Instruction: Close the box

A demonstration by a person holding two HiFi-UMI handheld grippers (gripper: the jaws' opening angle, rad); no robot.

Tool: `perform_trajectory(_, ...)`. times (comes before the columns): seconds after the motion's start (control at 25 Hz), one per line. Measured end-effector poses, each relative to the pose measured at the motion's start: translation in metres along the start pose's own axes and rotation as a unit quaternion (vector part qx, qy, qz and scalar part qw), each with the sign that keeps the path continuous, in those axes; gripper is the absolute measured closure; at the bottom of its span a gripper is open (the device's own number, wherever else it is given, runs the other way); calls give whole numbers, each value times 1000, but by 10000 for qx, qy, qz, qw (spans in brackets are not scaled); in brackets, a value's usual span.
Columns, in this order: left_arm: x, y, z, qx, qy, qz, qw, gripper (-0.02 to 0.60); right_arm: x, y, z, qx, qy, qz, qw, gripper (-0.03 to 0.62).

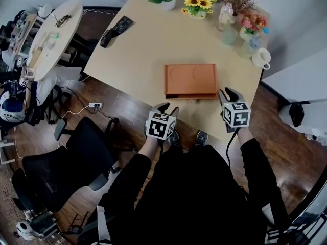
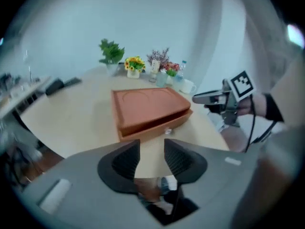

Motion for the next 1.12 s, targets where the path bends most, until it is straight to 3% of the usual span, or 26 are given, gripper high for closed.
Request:
perform_trajectory(0.08, -10, 21, 23, -595, 109, -866, 9944, 440, 11, 4, 14, 252, -351, 472, 9980, 487)
perform_trajectory(0.2, -9, 33, 56, -773, 155, -1343, 9878, 440, 19, -5, 29, 793, -972, 896, 9880, 519)
perform_trajectory(0.44, 6, 19, 92, -284, -117, -1251, 9917, 447, 23, -17, 27, 1174, -1320, 1225, 9766, 515)
perform_trajectory(0.64, 6, 13, 102, -398, 157, -1679, 9849, 519, 10, -19, 33, 1076, -1466, 760, 9804, 534)
perform_trajectory(0.76, 12, 10, 105, -286, 141, -1510, 9880, 529, 11, -19, 32, 1193, -1426, 950, 9780, 536)
perform_trajectory(0.92, 22, 1, 108, -249, 106, -1707, 9849, 529, 12, -20, 33, 1210, -1417, 944, 9779, 534)
perform_trajectory(1.12, 18, 2, 102, -277, -39, -1558, 9874, 526, 13, -19, 34, 1273, -1336, 977, 9780, 531)
Point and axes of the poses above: the fingertips, and each gripper's own axes: z forward along the fingers, y to its right, x out of its top, the point moved 2 cm from there along -z, backward along the fingers, and after that the axes turned 15 degrees about -x, right-handed, at the moved point
